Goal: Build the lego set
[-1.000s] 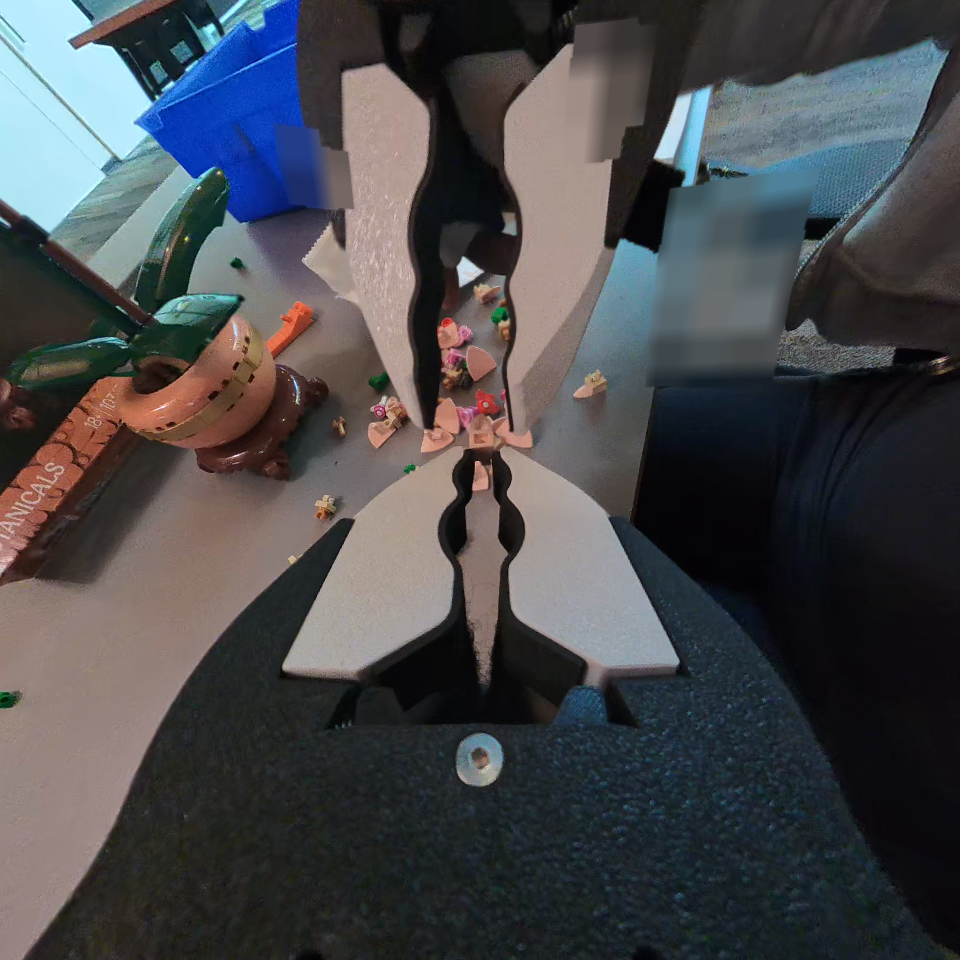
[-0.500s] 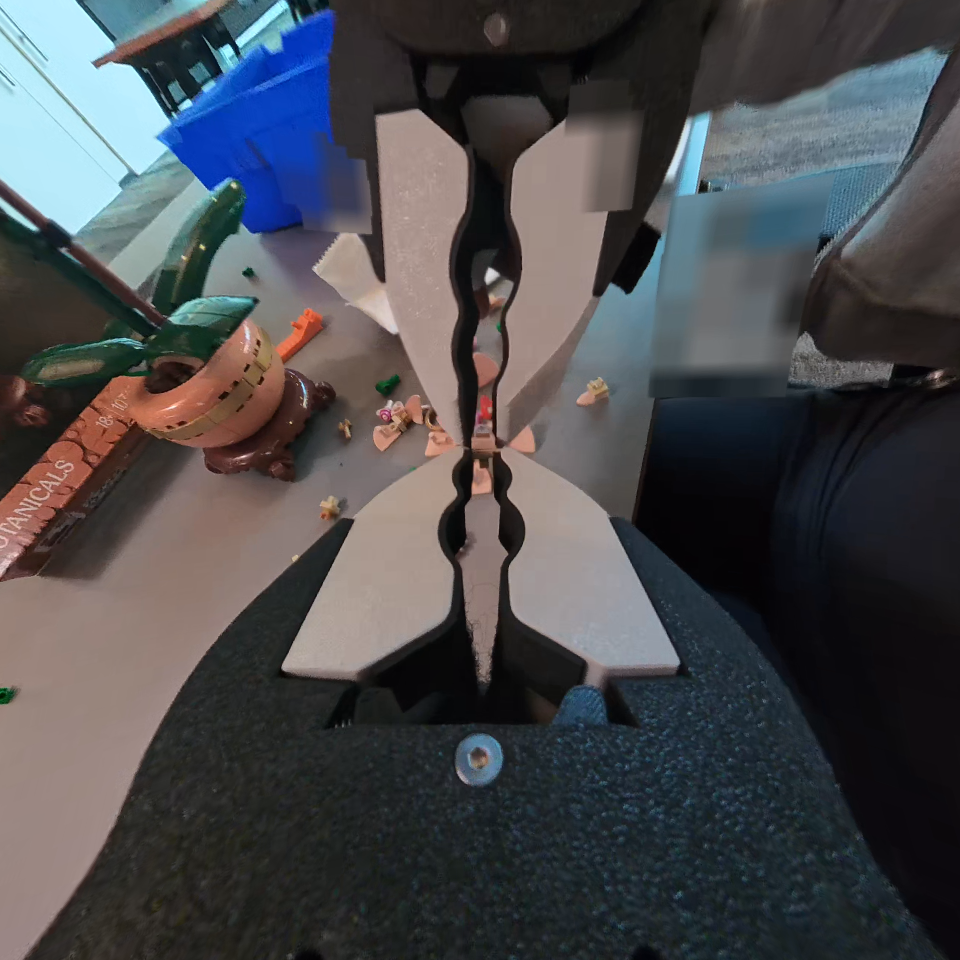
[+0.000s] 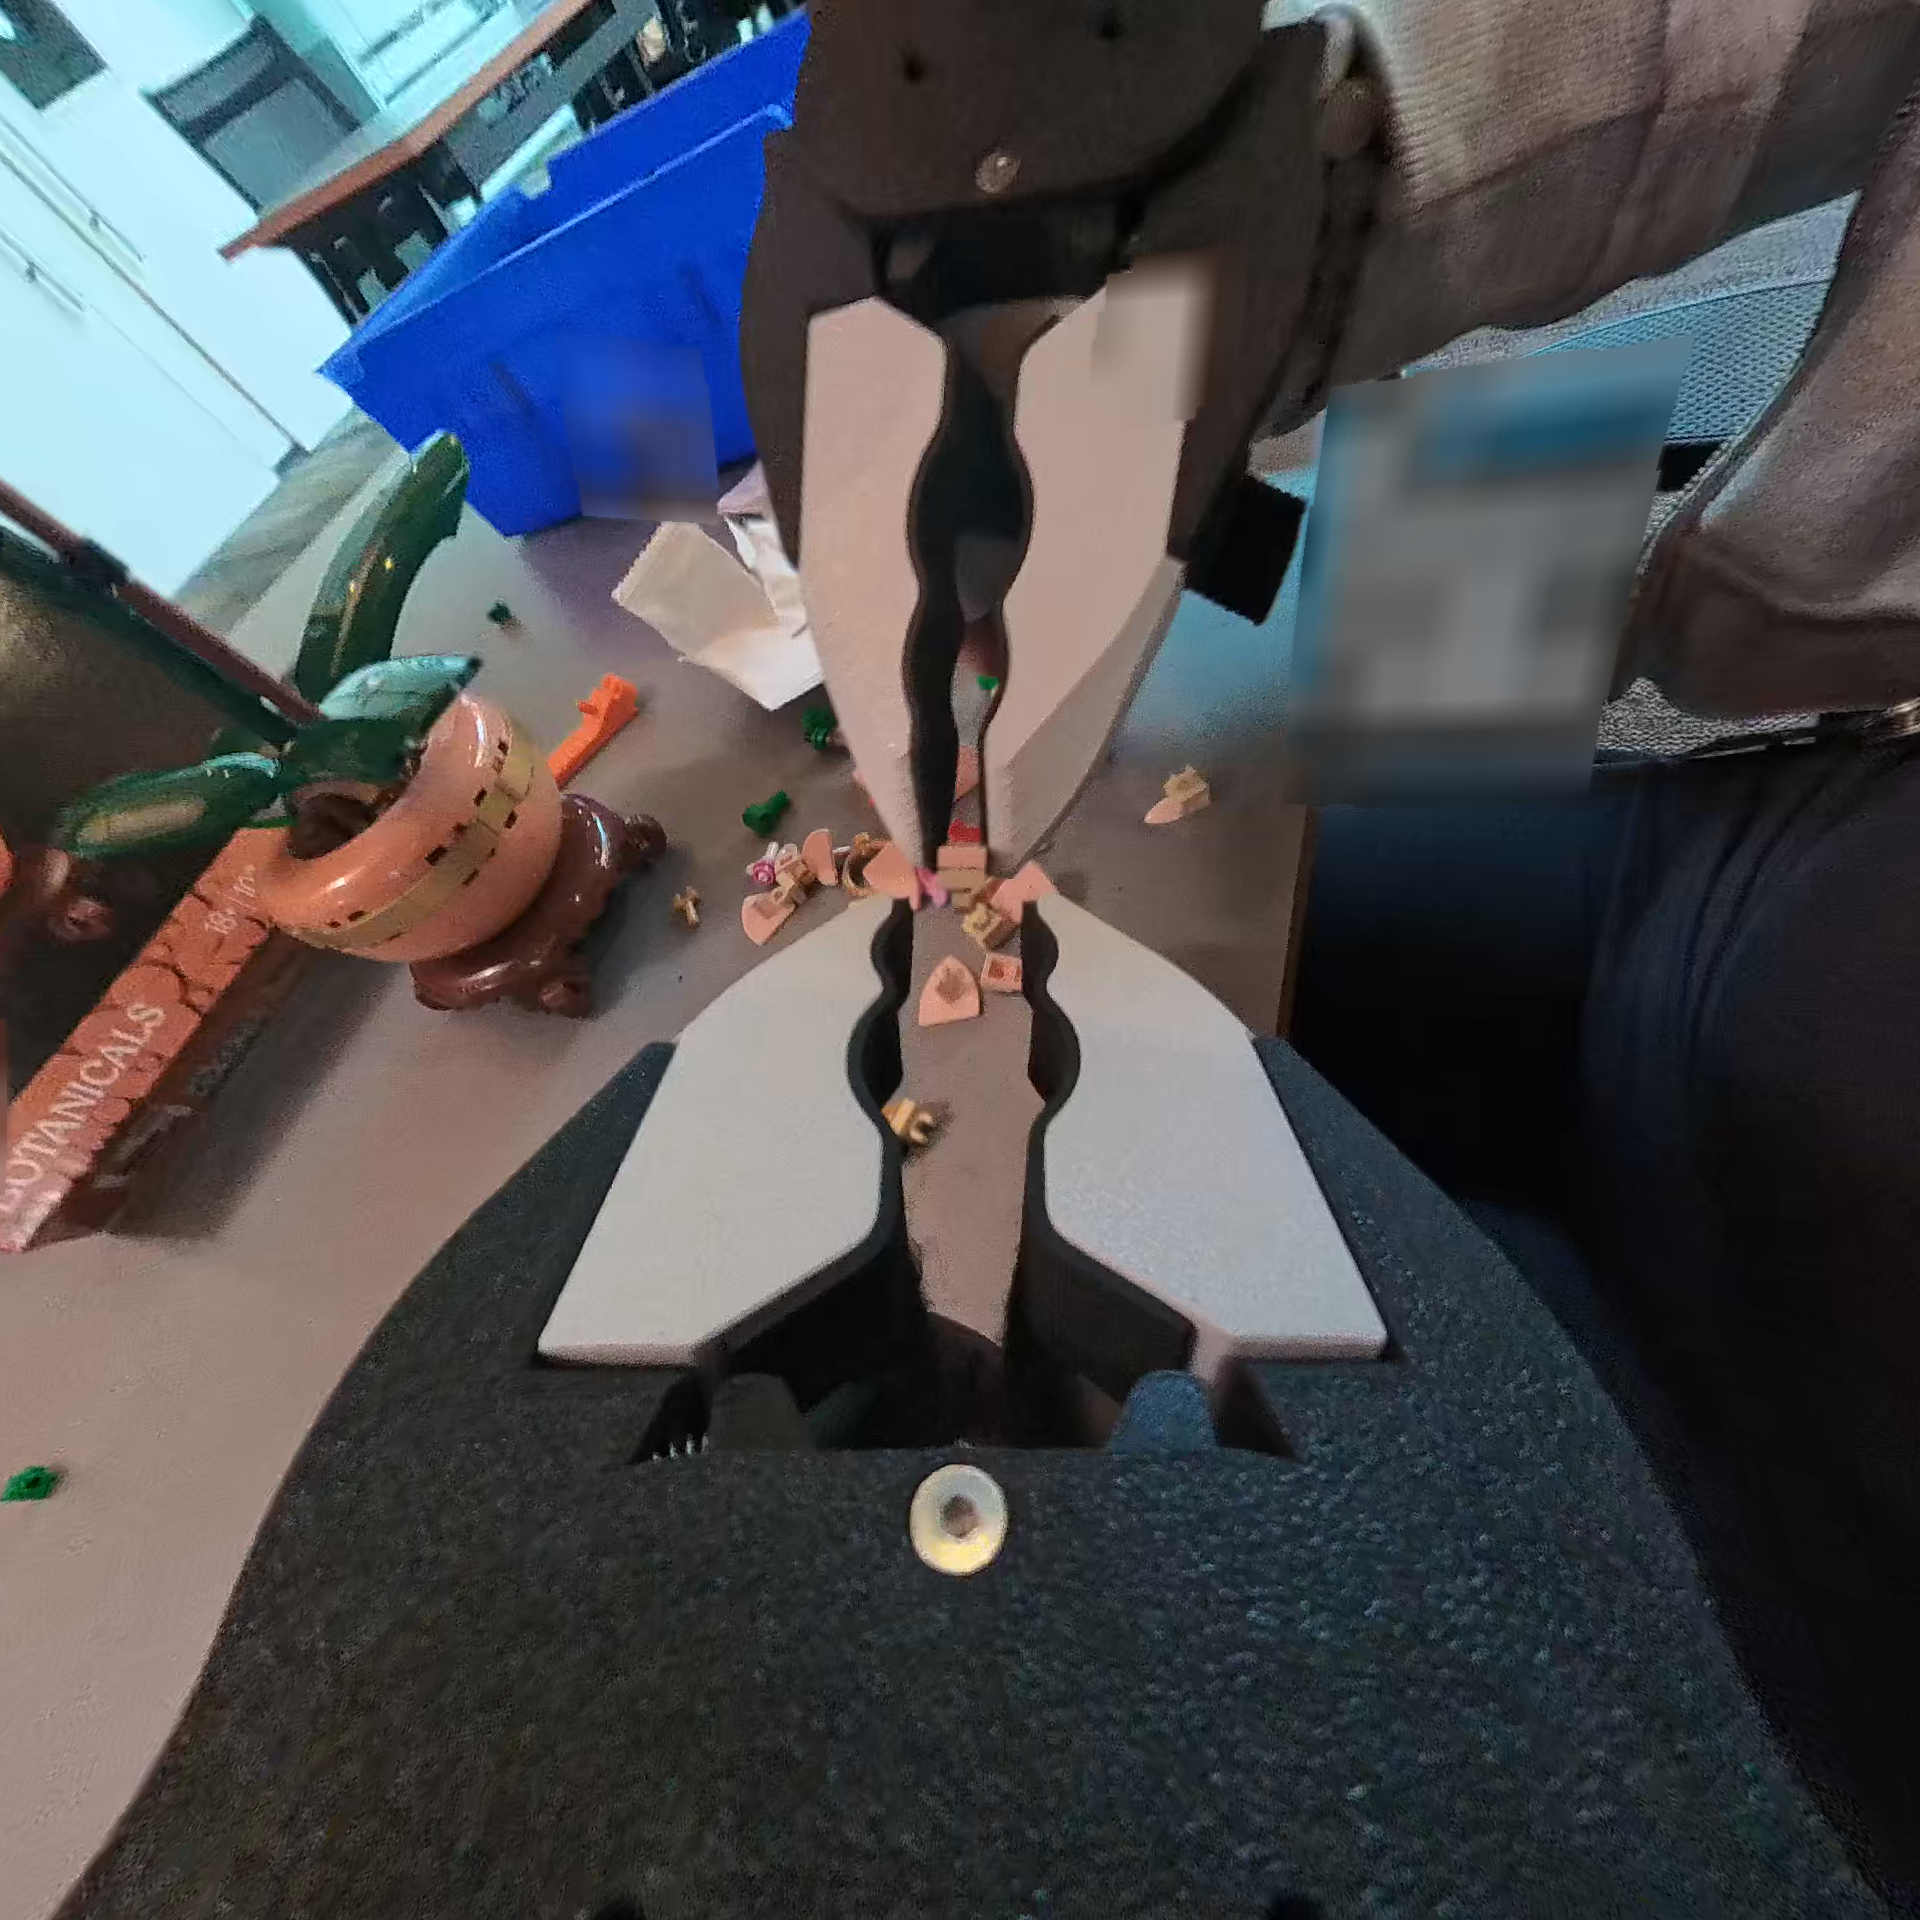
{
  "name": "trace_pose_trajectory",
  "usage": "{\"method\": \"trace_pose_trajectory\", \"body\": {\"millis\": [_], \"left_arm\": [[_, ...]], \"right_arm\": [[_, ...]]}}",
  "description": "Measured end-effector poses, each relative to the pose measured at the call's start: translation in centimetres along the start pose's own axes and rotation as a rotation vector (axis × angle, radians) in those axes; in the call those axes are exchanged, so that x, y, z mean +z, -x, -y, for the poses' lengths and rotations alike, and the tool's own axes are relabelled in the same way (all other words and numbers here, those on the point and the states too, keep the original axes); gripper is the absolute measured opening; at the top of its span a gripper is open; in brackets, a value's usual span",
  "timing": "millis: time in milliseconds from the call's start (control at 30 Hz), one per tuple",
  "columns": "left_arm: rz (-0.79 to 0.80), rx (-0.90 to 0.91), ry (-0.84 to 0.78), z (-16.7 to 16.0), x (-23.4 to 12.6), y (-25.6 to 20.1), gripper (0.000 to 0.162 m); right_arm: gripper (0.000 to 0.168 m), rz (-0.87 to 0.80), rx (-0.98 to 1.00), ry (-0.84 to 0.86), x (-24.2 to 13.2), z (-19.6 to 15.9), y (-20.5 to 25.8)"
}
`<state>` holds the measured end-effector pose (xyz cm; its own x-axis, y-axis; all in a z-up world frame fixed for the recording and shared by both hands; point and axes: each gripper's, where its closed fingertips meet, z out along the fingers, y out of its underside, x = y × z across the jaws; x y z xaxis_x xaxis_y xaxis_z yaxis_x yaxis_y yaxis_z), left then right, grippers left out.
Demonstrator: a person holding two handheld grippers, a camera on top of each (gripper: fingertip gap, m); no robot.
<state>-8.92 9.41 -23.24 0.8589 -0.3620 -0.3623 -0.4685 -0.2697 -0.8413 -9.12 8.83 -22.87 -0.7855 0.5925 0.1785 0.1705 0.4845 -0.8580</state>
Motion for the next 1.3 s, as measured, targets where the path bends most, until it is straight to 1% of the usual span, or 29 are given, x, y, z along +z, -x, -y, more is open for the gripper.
{"method": "trace_pose_trajectory", "body": {"millis": [33, 167, 233, 600, 667, 733, 800, 900, 933, 967, 1000, 1033, 1067, 1100, 1133, 1167, 1200, 1267, 1300], "left_arm": [[0.003, 0.008, -0.014, 0.3, -0.1, -0.1, 0.019], [0.034, 0.072, 0.021, 0.1, 0.0, 0.0, 0.013], [0.038, 0.073, 0.029, 0.0, 0.0, 0.0, 0.012], [0.005, 0.003, -0.001, 0.3, -0.3, -0.1, 0.006], [0.005, -0.042, -0.081, 1.4, -0.9, 0.2, 0.006], [-0.032, -0.144, -0.183, 2.6, -1.5, 0.5, 0.005], [-0.046, -0.181, -0.219, 3.0, -1.9, 0.7, 0.005], [-0.035, -0.18, -0.209, 2.8, -1.8, 0.9, 0.005], [-0.013, -0.162, -0.159, 2.0, -1.7, 1.2, 0.005], [0.014, -0.108, -0.061, 0.3, -1.5, 1.4, 0.005], [0.029, -0.077, -0.035, -0.4, -1.4, 1.5, 0.005], [-0.01, -0.12, -0.097, 0.6, -1.4, 1.1, 0.005], [-0.054, -0.155, -0.136, 1.7, -1.6, 0.6, 0.005], [-0.038, -0.12, -0.11, 1.9, -1.5, 0.6, 0.005], [-0.002, -0.061, -0.053, 1.4, -1.3, 0.9, 0.005], [0.013, -0.023, 0.002, 0.7, -1.1, 0.8, 0.005], [0.014, -0.013, 0.033, 0.1, -0.8, 0.6, 0.005], [0.01, -0.017, 0.061, -0.5, -0.4, 0.3, 0.006], [0.022, -0.007, 0.075, -0.6, -0.4, 0.4, 0.006]], "right_arm": [[0.006, -0.007, -0.01, 0.019, 0.0, -0.2, -0.1], [0.006, -0.031, -0.045, 0.086, 0.5, -0.6, -0.2], [0.006, -0.037, -0.055, 0.099, 0.6, -0.8, -0.3], [0.006, -0.024, -0.077, 0.04, 0.4, -0.5, 0.1], [0.006, -0.022, -0.044, -0.061, 0.0, 0.6, 0.1], [0.005, -0.007, 0.011, -0.208, -0.8, 2.1, 0.1], [0.005, -0.017, 0.053, -0.299, -1.1, 2.9, 0.1], [0.005, -0.028, 0.122, -0.392, -1.2, 3.1, 0.0], [0.0, -0.014, 0.149, -0.432, -1.3, 3.3, 0.1], [0.0, -0.038, 0.207, -0.538, -2.4, 4.1, -0.6], [0.0, -0.05, 0.252, -0.614, -3.8, 4.7, -1.4], [0.0, -0.073, 0.255, -0.611, -4.5, 4.5, -2.1], [0.0, -0.086, 0.225, -0.517, -4.1, 3.5, -2.2], [0.0, -0.091, 0.176, -0.378, -3.1, 2.2, -1.9], [0.0, -0.102, 0.111, -0.278, -2.5, 1.6, -1.6], [0.005, -0.118, 0.039, -0.209, -2.2, 1.7, -1.3], [0.016, -0.126, -0.032, -0.13, -1.9, 1.7, -1.1], [0.012, -0.107, -0.141, 0.06, -1.0, 1.1, -0.7], [0.013, -0.091, -0.18, 0.151, -0.6, 0.5, -0.6]]}}
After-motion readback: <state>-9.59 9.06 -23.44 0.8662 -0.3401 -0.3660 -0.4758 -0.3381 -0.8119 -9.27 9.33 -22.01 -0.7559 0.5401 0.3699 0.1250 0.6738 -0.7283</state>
